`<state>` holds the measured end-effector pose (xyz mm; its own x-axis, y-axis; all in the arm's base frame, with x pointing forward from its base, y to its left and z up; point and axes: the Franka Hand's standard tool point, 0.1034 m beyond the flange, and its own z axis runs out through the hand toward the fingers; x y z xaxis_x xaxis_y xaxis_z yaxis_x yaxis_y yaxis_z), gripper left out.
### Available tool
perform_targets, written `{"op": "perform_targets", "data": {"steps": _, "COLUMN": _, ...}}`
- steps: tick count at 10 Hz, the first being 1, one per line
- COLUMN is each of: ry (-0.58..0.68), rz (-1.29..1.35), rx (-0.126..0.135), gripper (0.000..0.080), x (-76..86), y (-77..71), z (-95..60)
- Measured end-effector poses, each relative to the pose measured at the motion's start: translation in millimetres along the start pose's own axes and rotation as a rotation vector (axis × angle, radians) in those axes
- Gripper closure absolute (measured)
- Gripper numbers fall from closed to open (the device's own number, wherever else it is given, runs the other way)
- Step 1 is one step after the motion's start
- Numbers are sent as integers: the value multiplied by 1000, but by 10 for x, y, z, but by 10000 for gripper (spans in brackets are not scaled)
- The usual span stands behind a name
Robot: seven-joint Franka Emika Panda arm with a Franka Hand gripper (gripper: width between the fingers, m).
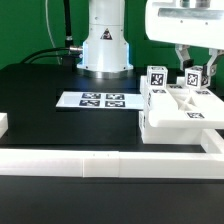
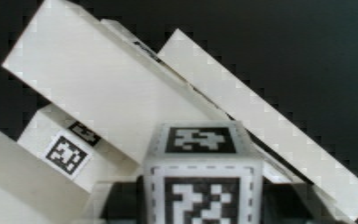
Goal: Assemble chair
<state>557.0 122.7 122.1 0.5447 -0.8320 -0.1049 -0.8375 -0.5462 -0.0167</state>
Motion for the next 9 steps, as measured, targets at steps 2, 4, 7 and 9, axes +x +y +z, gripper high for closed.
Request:
{"op": "perform_targets", "data": {"steps": 2, "ry": -2, "rz": 177, "rx": 1, "gripper": 515, "x": -4, "y": -2, "z": 1}}
{"op": "perform_targets", "data": {"steps": 4, "ry": -2, "rz": 274, "rx": 1, "gripper": 515, "x": -4, "y": -2, "z": 1}}
{"op": "perform_targets", "data": {"steps": 7, "ry": -6, "rz": 457, "rx": 3, "gripper": 515, "x": -5, "y": -5, "z": 0}}
{"op": "perform_targets", "data": {"steps": 9, "ry": -8, "rz": 414, "rx": 3, "gripper": 448, "x": -7, "y": -6, "z": 0}}
